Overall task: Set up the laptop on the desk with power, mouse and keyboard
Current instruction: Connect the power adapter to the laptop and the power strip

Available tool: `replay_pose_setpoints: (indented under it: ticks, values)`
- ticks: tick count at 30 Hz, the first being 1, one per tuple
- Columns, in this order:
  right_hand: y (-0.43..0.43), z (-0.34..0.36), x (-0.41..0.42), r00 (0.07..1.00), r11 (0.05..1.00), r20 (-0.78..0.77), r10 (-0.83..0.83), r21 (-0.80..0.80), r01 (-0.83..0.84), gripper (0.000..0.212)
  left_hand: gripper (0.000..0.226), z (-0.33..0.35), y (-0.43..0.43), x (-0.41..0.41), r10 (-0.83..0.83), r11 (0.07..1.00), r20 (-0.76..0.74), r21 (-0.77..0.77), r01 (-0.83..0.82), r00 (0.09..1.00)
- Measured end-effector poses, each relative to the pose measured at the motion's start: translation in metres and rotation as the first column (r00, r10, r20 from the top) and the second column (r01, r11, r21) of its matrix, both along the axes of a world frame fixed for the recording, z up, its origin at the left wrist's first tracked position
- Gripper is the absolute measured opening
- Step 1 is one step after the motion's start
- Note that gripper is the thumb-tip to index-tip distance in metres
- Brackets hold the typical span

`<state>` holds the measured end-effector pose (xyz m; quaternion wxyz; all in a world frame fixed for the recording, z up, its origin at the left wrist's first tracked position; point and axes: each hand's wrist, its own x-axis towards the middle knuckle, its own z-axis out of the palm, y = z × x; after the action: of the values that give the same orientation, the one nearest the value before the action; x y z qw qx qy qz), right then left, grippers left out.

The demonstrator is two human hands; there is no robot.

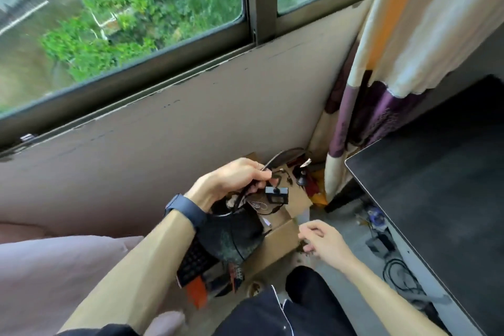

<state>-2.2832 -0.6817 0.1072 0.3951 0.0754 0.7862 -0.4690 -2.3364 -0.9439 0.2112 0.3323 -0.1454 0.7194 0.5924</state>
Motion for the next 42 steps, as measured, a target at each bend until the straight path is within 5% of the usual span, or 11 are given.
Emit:
replay_pose_setpoints:
  ticks: [4,8,11,15,20,25,30,34,42]
  values:
    - [0.022,0.039,0.002,0.980,0.977,-0.039,-0.196,-0.090,0.192,0.018,0.045,0.069,0.019,0.000,-0.147,0.989,-0.153,-0.027,0.145,0.977]
    - [0.041,0.061,0.009,0.934,0.939,-0.125,-0.335,-0.129,0.319,0.022,0.020,0.105,0.047,0.001,-0.145,0.989,-0.243,-0.058,0.135,0.959]
    - [0.055,0.068,0.021,0.916,0.928,-0.162,-0.367,-0.126,0.350,0.034,0.031,0.124,0.071,-0.002,-0.183,0.983,-0.281,-0.078,0.168,0.942]
    - [0.080,0.063,0.031,0.898,0.916,-0.183,-0.401,-0.060,0.397,0.072,0.039,0.150,0.103,0.001,-0.220,0.973,-0.337,-0.011,0.230,0.915]
    - [0.107,0.070,0.036,0.956,0.965,-0.138,-0.260,-0.064,0.253,0.114,0.041,0.205,0.160,0.008,-0.235,0.955,-0.399,0.073,0.286,0.886]
    - [0.111,0.103,0.022,0.904,0.941,-0.261,-0.339,-0.110,0.321,0.098,0.036,0.246,0.213,0.012,-0.196,0.956,-0.427,0.116,0.268,0.883]
    - [0.143,0.134,0.021,0.847,0.934,-0.444,-0.292,0.059,0.353,0.048,0.034,0.261,0.259,0.028,-0.149,0.981,-0.462,0.041,0.189,0.874]
    - [0.170,0.137,0.031,0.852,0.935,-0.497,-0.164,0.197,0.295,0.049,0.027,0.253,0.251,0.041,-0.123,0.992,-0.497,-0.038,0.121,0.859]
    - [0.174,0.165,0.029,0.751,0.916,-0.537,-0.384,-0.118,0.385,0.034,0.004,0.278,0.216,0.017,-0.164,0.919,-0.720,-0.361,-0.161,0.674]
